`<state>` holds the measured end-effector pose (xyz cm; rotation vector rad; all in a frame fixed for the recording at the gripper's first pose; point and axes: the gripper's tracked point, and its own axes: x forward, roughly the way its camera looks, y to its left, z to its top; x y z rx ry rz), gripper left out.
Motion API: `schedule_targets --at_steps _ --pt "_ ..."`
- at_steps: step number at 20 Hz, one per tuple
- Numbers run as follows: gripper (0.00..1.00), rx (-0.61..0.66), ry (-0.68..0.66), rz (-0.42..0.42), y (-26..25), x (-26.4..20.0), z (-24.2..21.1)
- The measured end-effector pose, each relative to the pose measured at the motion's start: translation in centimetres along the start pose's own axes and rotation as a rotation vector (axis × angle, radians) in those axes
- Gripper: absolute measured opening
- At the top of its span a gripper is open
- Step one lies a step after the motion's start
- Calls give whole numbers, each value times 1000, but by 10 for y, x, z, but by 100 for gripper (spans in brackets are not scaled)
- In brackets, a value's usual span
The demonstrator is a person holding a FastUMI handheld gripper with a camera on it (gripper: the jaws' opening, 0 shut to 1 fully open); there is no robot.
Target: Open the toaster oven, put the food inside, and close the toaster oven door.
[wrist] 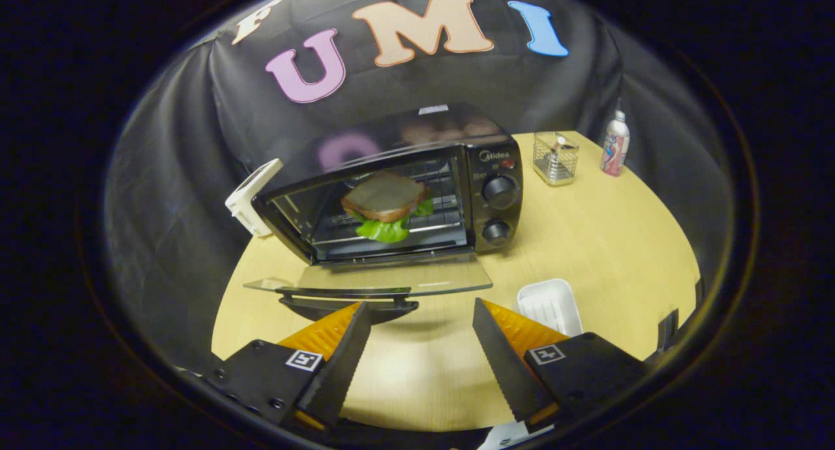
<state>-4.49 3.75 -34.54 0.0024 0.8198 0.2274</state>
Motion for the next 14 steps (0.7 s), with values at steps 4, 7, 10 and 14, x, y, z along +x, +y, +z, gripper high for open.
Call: schedule_targets --at_steps 4,7,10,14 --pt "99 73 -34 54 13 4 20" --pt "100 98 -85 68 14 8 38" --pt "100 108 -138 75 17 12 57" --pt "100 127 -178 87 19 22 76"
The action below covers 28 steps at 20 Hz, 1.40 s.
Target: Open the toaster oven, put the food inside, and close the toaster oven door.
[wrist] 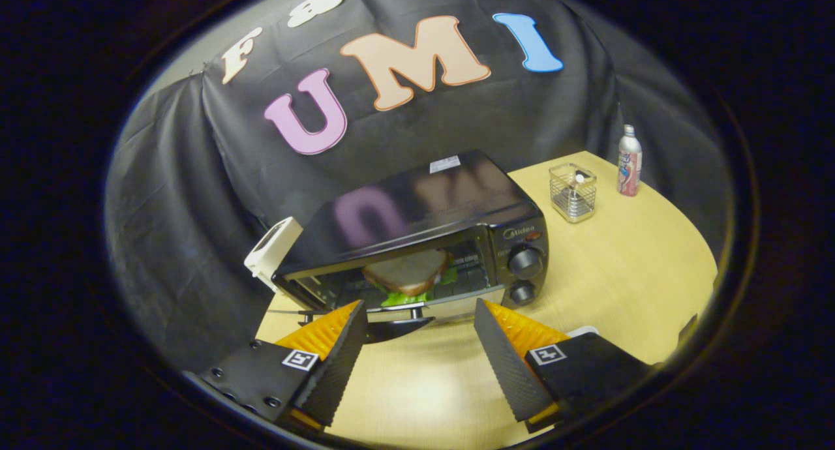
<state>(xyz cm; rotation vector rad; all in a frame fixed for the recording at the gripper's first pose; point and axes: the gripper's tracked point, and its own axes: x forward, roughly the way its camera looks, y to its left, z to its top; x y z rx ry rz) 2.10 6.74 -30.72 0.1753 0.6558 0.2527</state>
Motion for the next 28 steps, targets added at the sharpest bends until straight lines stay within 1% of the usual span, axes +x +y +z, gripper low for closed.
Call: schedule_targets --at_steps 3,7,10,13,15,16,19,23,25,28 --pt "100 9 -26 5 2 9 11" --pt "100 -27 -83 -3 5 23 27" --pt "100 -18 -115 -8 5 38 37" --pt "100 -18 -119 -14 5 35 39" --pt "99 -67 -116 -44 3 31 42" --pt "99 -103 -122 -58 4 25 47" --pt "98 -192 -189 -40 31 0 73" --pt "98 -289 -292 -21 65 -47 113" --pt "98 -313 -357 -25 76 -67 133" --pt "98 -314 -432 -17 91 -90 154"
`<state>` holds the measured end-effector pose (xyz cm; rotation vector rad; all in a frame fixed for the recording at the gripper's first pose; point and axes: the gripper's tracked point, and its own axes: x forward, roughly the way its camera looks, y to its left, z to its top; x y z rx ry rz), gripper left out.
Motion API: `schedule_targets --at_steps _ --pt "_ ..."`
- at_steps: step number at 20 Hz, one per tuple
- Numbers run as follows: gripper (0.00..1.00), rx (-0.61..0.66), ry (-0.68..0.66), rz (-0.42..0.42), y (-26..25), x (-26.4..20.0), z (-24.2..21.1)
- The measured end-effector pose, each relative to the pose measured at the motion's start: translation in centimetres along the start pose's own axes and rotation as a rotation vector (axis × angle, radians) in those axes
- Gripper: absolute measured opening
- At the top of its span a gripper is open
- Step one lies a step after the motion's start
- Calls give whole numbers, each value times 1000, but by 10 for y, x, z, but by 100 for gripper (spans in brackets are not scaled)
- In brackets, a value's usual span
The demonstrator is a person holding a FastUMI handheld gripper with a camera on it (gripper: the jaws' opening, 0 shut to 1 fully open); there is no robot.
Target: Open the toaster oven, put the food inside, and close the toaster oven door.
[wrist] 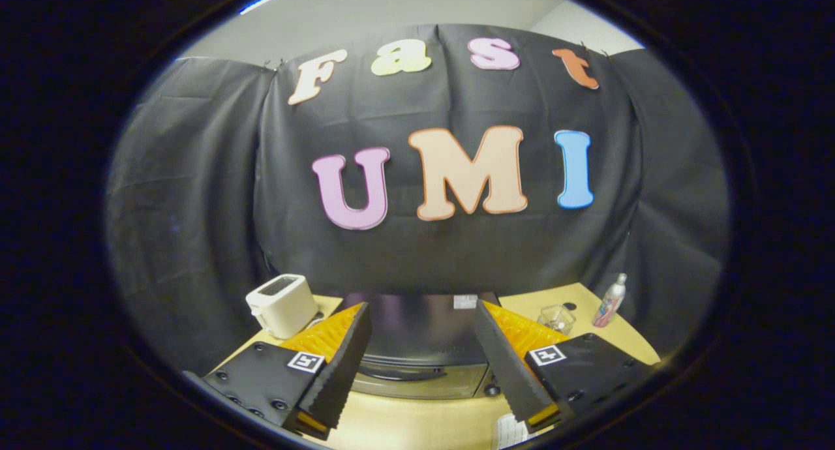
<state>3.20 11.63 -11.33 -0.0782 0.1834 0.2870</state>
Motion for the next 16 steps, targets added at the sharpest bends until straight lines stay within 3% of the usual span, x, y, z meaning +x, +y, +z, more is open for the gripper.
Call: schedule_targets --at_steps 5,16 --pt "98 -29 -75 -55 -7 -8 17" --pt "98 18 -81 -108 -31 -42 12"
